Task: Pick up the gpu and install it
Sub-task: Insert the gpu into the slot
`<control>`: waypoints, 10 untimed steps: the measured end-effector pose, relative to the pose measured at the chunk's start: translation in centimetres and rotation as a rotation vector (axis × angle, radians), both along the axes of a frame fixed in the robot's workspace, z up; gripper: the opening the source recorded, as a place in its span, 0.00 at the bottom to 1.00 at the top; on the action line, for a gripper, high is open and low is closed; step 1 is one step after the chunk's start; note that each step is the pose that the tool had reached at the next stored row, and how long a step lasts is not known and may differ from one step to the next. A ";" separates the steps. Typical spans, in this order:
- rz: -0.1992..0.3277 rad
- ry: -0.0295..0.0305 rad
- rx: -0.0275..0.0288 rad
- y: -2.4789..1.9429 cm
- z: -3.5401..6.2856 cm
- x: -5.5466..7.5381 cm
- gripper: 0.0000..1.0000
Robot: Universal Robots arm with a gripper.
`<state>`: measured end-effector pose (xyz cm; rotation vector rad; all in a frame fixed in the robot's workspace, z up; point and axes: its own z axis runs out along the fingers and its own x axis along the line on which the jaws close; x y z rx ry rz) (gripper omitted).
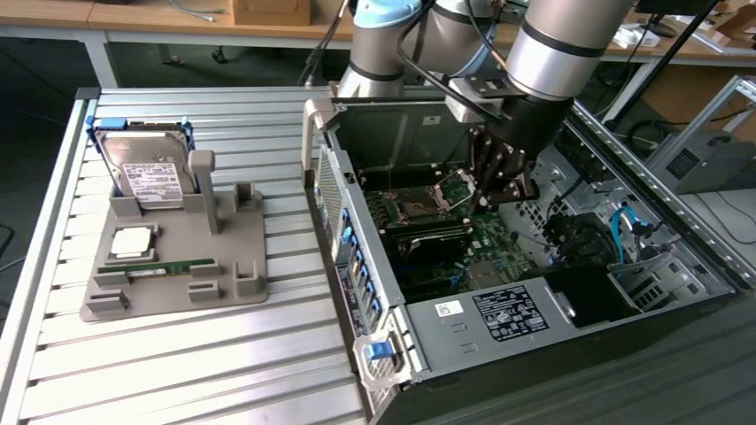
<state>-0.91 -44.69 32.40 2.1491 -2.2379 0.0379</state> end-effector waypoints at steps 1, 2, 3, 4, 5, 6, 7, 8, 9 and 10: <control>0.000 0.0039 -0.0002 0.00 -0.02 0.4 0.11; 0.000 0.0079 -0.0002 0.01 -0.05 0.9 0.11; 0.000 0.0117 -0.0002 0.00 -0.08 1.4 0.11; 0.000 0.0149 -0.0003 0.00 -0.10 1.8 0.11; 0.000 0.0179 -0.0003 0.00 -0.12 2.3 0.11; 0.000 0.0196 -0.0001 0.00 -0.13 2.7 0.11; 0.000 0.0202 -0.0002 0.01 -0.13 2.9 0.11; 0.000 0.0202 -0.0001 0.01 -0.13 2.9 0.11; 0.000 0.0202 -0.0001 0.00 -0.13 2.9 0.11; 0.000 0.0202 0.0000 0.00 -0.14 2.9 0.11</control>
